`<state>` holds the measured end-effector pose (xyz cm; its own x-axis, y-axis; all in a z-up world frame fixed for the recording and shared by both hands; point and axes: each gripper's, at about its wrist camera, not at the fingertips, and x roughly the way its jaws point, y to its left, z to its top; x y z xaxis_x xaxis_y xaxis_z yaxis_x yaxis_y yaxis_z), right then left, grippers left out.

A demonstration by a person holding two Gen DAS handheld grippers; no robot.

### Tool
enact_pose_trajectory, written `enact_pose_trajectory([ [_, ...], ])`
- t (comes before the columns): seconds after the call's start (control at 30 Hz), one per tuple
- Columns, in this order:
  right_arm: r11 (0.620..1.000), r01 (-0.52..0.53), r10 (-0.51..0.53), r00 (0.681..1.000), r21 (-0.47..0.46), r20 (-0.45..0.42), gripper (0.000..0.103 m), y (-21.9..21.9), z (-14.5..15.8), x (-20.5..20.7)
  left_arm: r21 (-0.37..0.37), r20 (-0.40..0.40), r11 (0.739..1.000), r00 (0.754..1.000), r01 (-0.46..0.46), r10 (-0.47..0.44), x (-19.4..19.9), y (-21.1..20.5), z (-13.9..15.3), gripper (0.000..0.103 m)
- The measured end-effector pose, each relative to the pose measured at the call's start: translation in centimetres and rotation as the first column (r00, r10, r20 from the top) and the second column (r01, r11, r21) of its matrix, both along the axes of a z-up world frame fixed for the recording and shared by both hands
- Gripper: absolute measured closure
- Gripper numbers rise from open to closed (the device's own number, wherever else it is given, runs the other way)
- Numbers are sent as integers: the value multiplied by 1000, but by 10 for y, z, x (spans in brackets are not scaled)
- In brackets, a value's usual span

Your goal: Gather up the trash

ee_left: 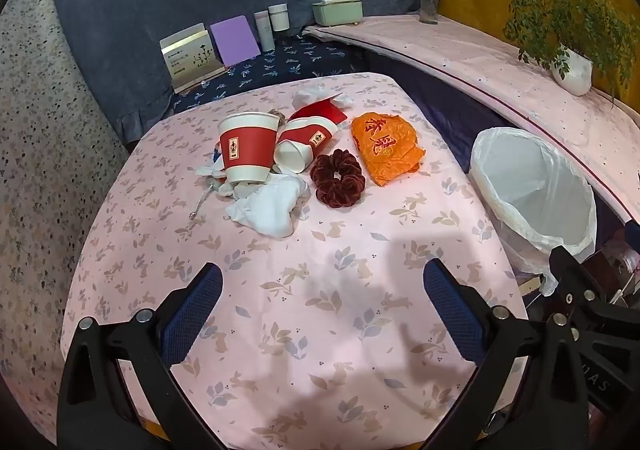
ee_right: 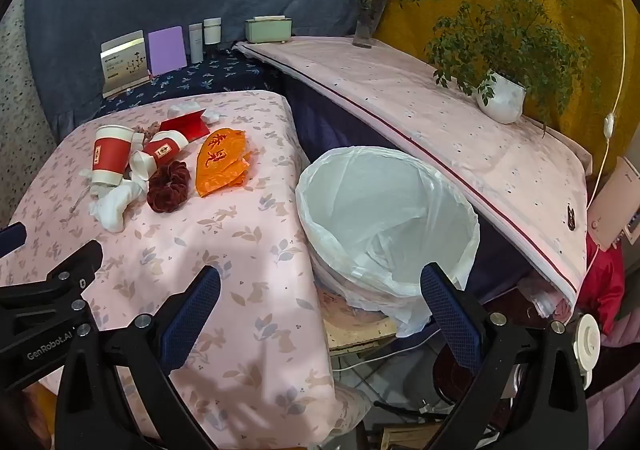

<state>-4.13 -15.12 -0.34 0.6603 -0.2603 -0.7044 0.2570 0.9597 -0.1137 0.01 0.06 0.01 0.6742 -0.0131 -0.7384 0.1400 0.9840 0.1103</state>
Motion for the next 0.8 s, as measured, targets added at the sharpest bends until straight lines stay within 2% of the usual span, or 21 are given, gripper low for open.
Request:
enact_pose_trajectory([
  [0.8, 1000, 8, -8, 1000, -5, -6, 7, -7, -4, -2, 4, 0, 1000, 1000, 1, -1, 1, -2, 0, 7],
])
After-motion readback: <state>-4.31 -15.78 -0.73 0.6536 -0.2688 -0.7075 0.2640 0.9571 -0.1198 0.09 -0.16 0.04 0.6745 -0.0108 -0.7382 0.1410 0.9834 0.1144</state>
